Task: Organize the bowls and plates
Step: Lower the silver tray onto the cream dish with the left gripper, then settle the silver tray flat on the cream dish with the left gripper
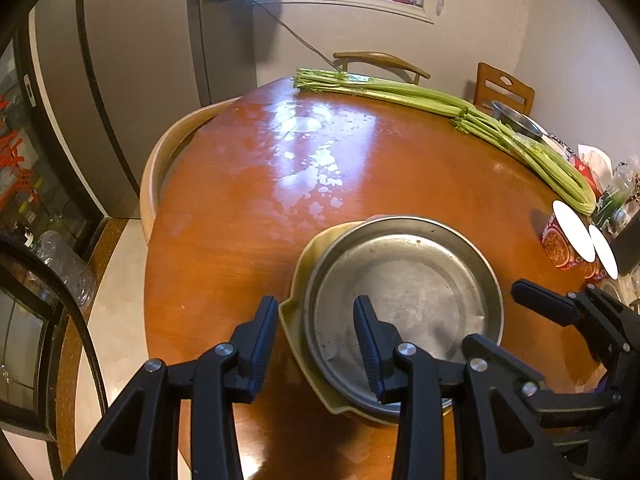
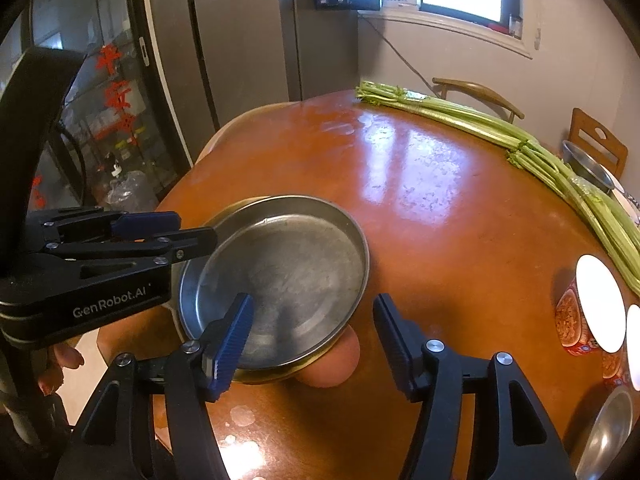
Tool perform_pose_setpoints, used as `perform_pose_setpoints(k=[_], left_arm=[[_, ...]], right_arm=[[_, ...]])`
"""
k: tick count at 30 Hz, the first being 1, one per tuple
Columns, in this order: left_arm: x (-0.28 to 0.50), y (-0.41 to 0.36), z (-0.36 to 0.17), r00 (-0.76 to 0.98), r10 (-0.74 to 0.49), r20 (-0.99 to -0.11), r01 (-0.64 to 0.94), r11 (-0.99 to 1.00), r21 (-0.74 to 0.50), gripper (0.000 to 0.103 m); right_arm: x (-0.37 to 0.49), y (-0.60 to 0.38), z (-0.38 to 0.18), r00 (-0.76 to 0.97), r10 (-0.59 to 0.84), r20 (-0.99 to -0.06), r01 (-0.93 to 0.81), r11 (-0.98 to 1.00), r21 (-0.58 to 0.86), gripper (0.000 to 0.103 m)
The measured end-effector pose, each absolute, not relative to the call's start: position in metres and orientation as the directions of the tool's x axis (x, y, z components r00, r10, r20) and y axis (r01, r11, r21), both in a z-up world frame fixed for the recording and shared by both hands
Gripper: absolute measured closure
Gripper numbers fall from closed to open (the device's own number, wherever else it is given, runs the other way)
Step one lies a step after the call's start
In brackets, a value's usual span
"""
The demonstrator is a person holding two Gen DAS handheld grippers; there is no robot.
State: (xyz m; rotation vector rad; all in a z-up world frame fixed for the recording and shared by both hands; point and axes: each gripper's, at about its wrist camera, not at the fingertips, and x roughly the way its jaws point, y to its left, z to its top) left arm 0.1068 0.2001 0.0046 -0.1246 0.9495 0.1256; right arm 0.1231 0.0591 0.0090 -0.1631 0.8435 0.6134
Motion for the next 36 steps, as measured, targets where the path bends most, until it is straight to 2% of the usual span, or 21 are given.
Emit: perform_pose_setpoints(k=[5, 13, 25, 36], left_arm=[[0.101, 0.21, 0.005, 0.571, 0.063, -0.818, -0.191, 0.98, -0.057, 0.063], [0.096, 0.212, -0.008, 0.531, 0.003, -0.847, -0.181, 0.977, -0.11, 0.06], [0.103, 0.202, -0.031, 0.465, -0.059, -0.884, -0.181, 0.97, -0.16, 0.058], [0.111, 0.203, -0.036, 0.466, -0.103, -0.879, -0.172, 0.964, -0.205, 0.055]], right_arm=[[0.122, 0.049, 0.013, 0.515, 0.451, -0.729, -0.558, 0.822, 0.115, 0.038], [0.118, 0.034, 0.014, 0.503, 0.466, -0.728, -0.543, 0.825, 0.153, 0.037], [0.116, 0.041, -0.001, 0.448, 0.47, -0.76, -0.554, 0.814, 0.176, 0.036], [0.12, 0.049, -0.012, 0.426, 0.461, -0.779, -0.545, 0.818, 0.187, 0.036]])
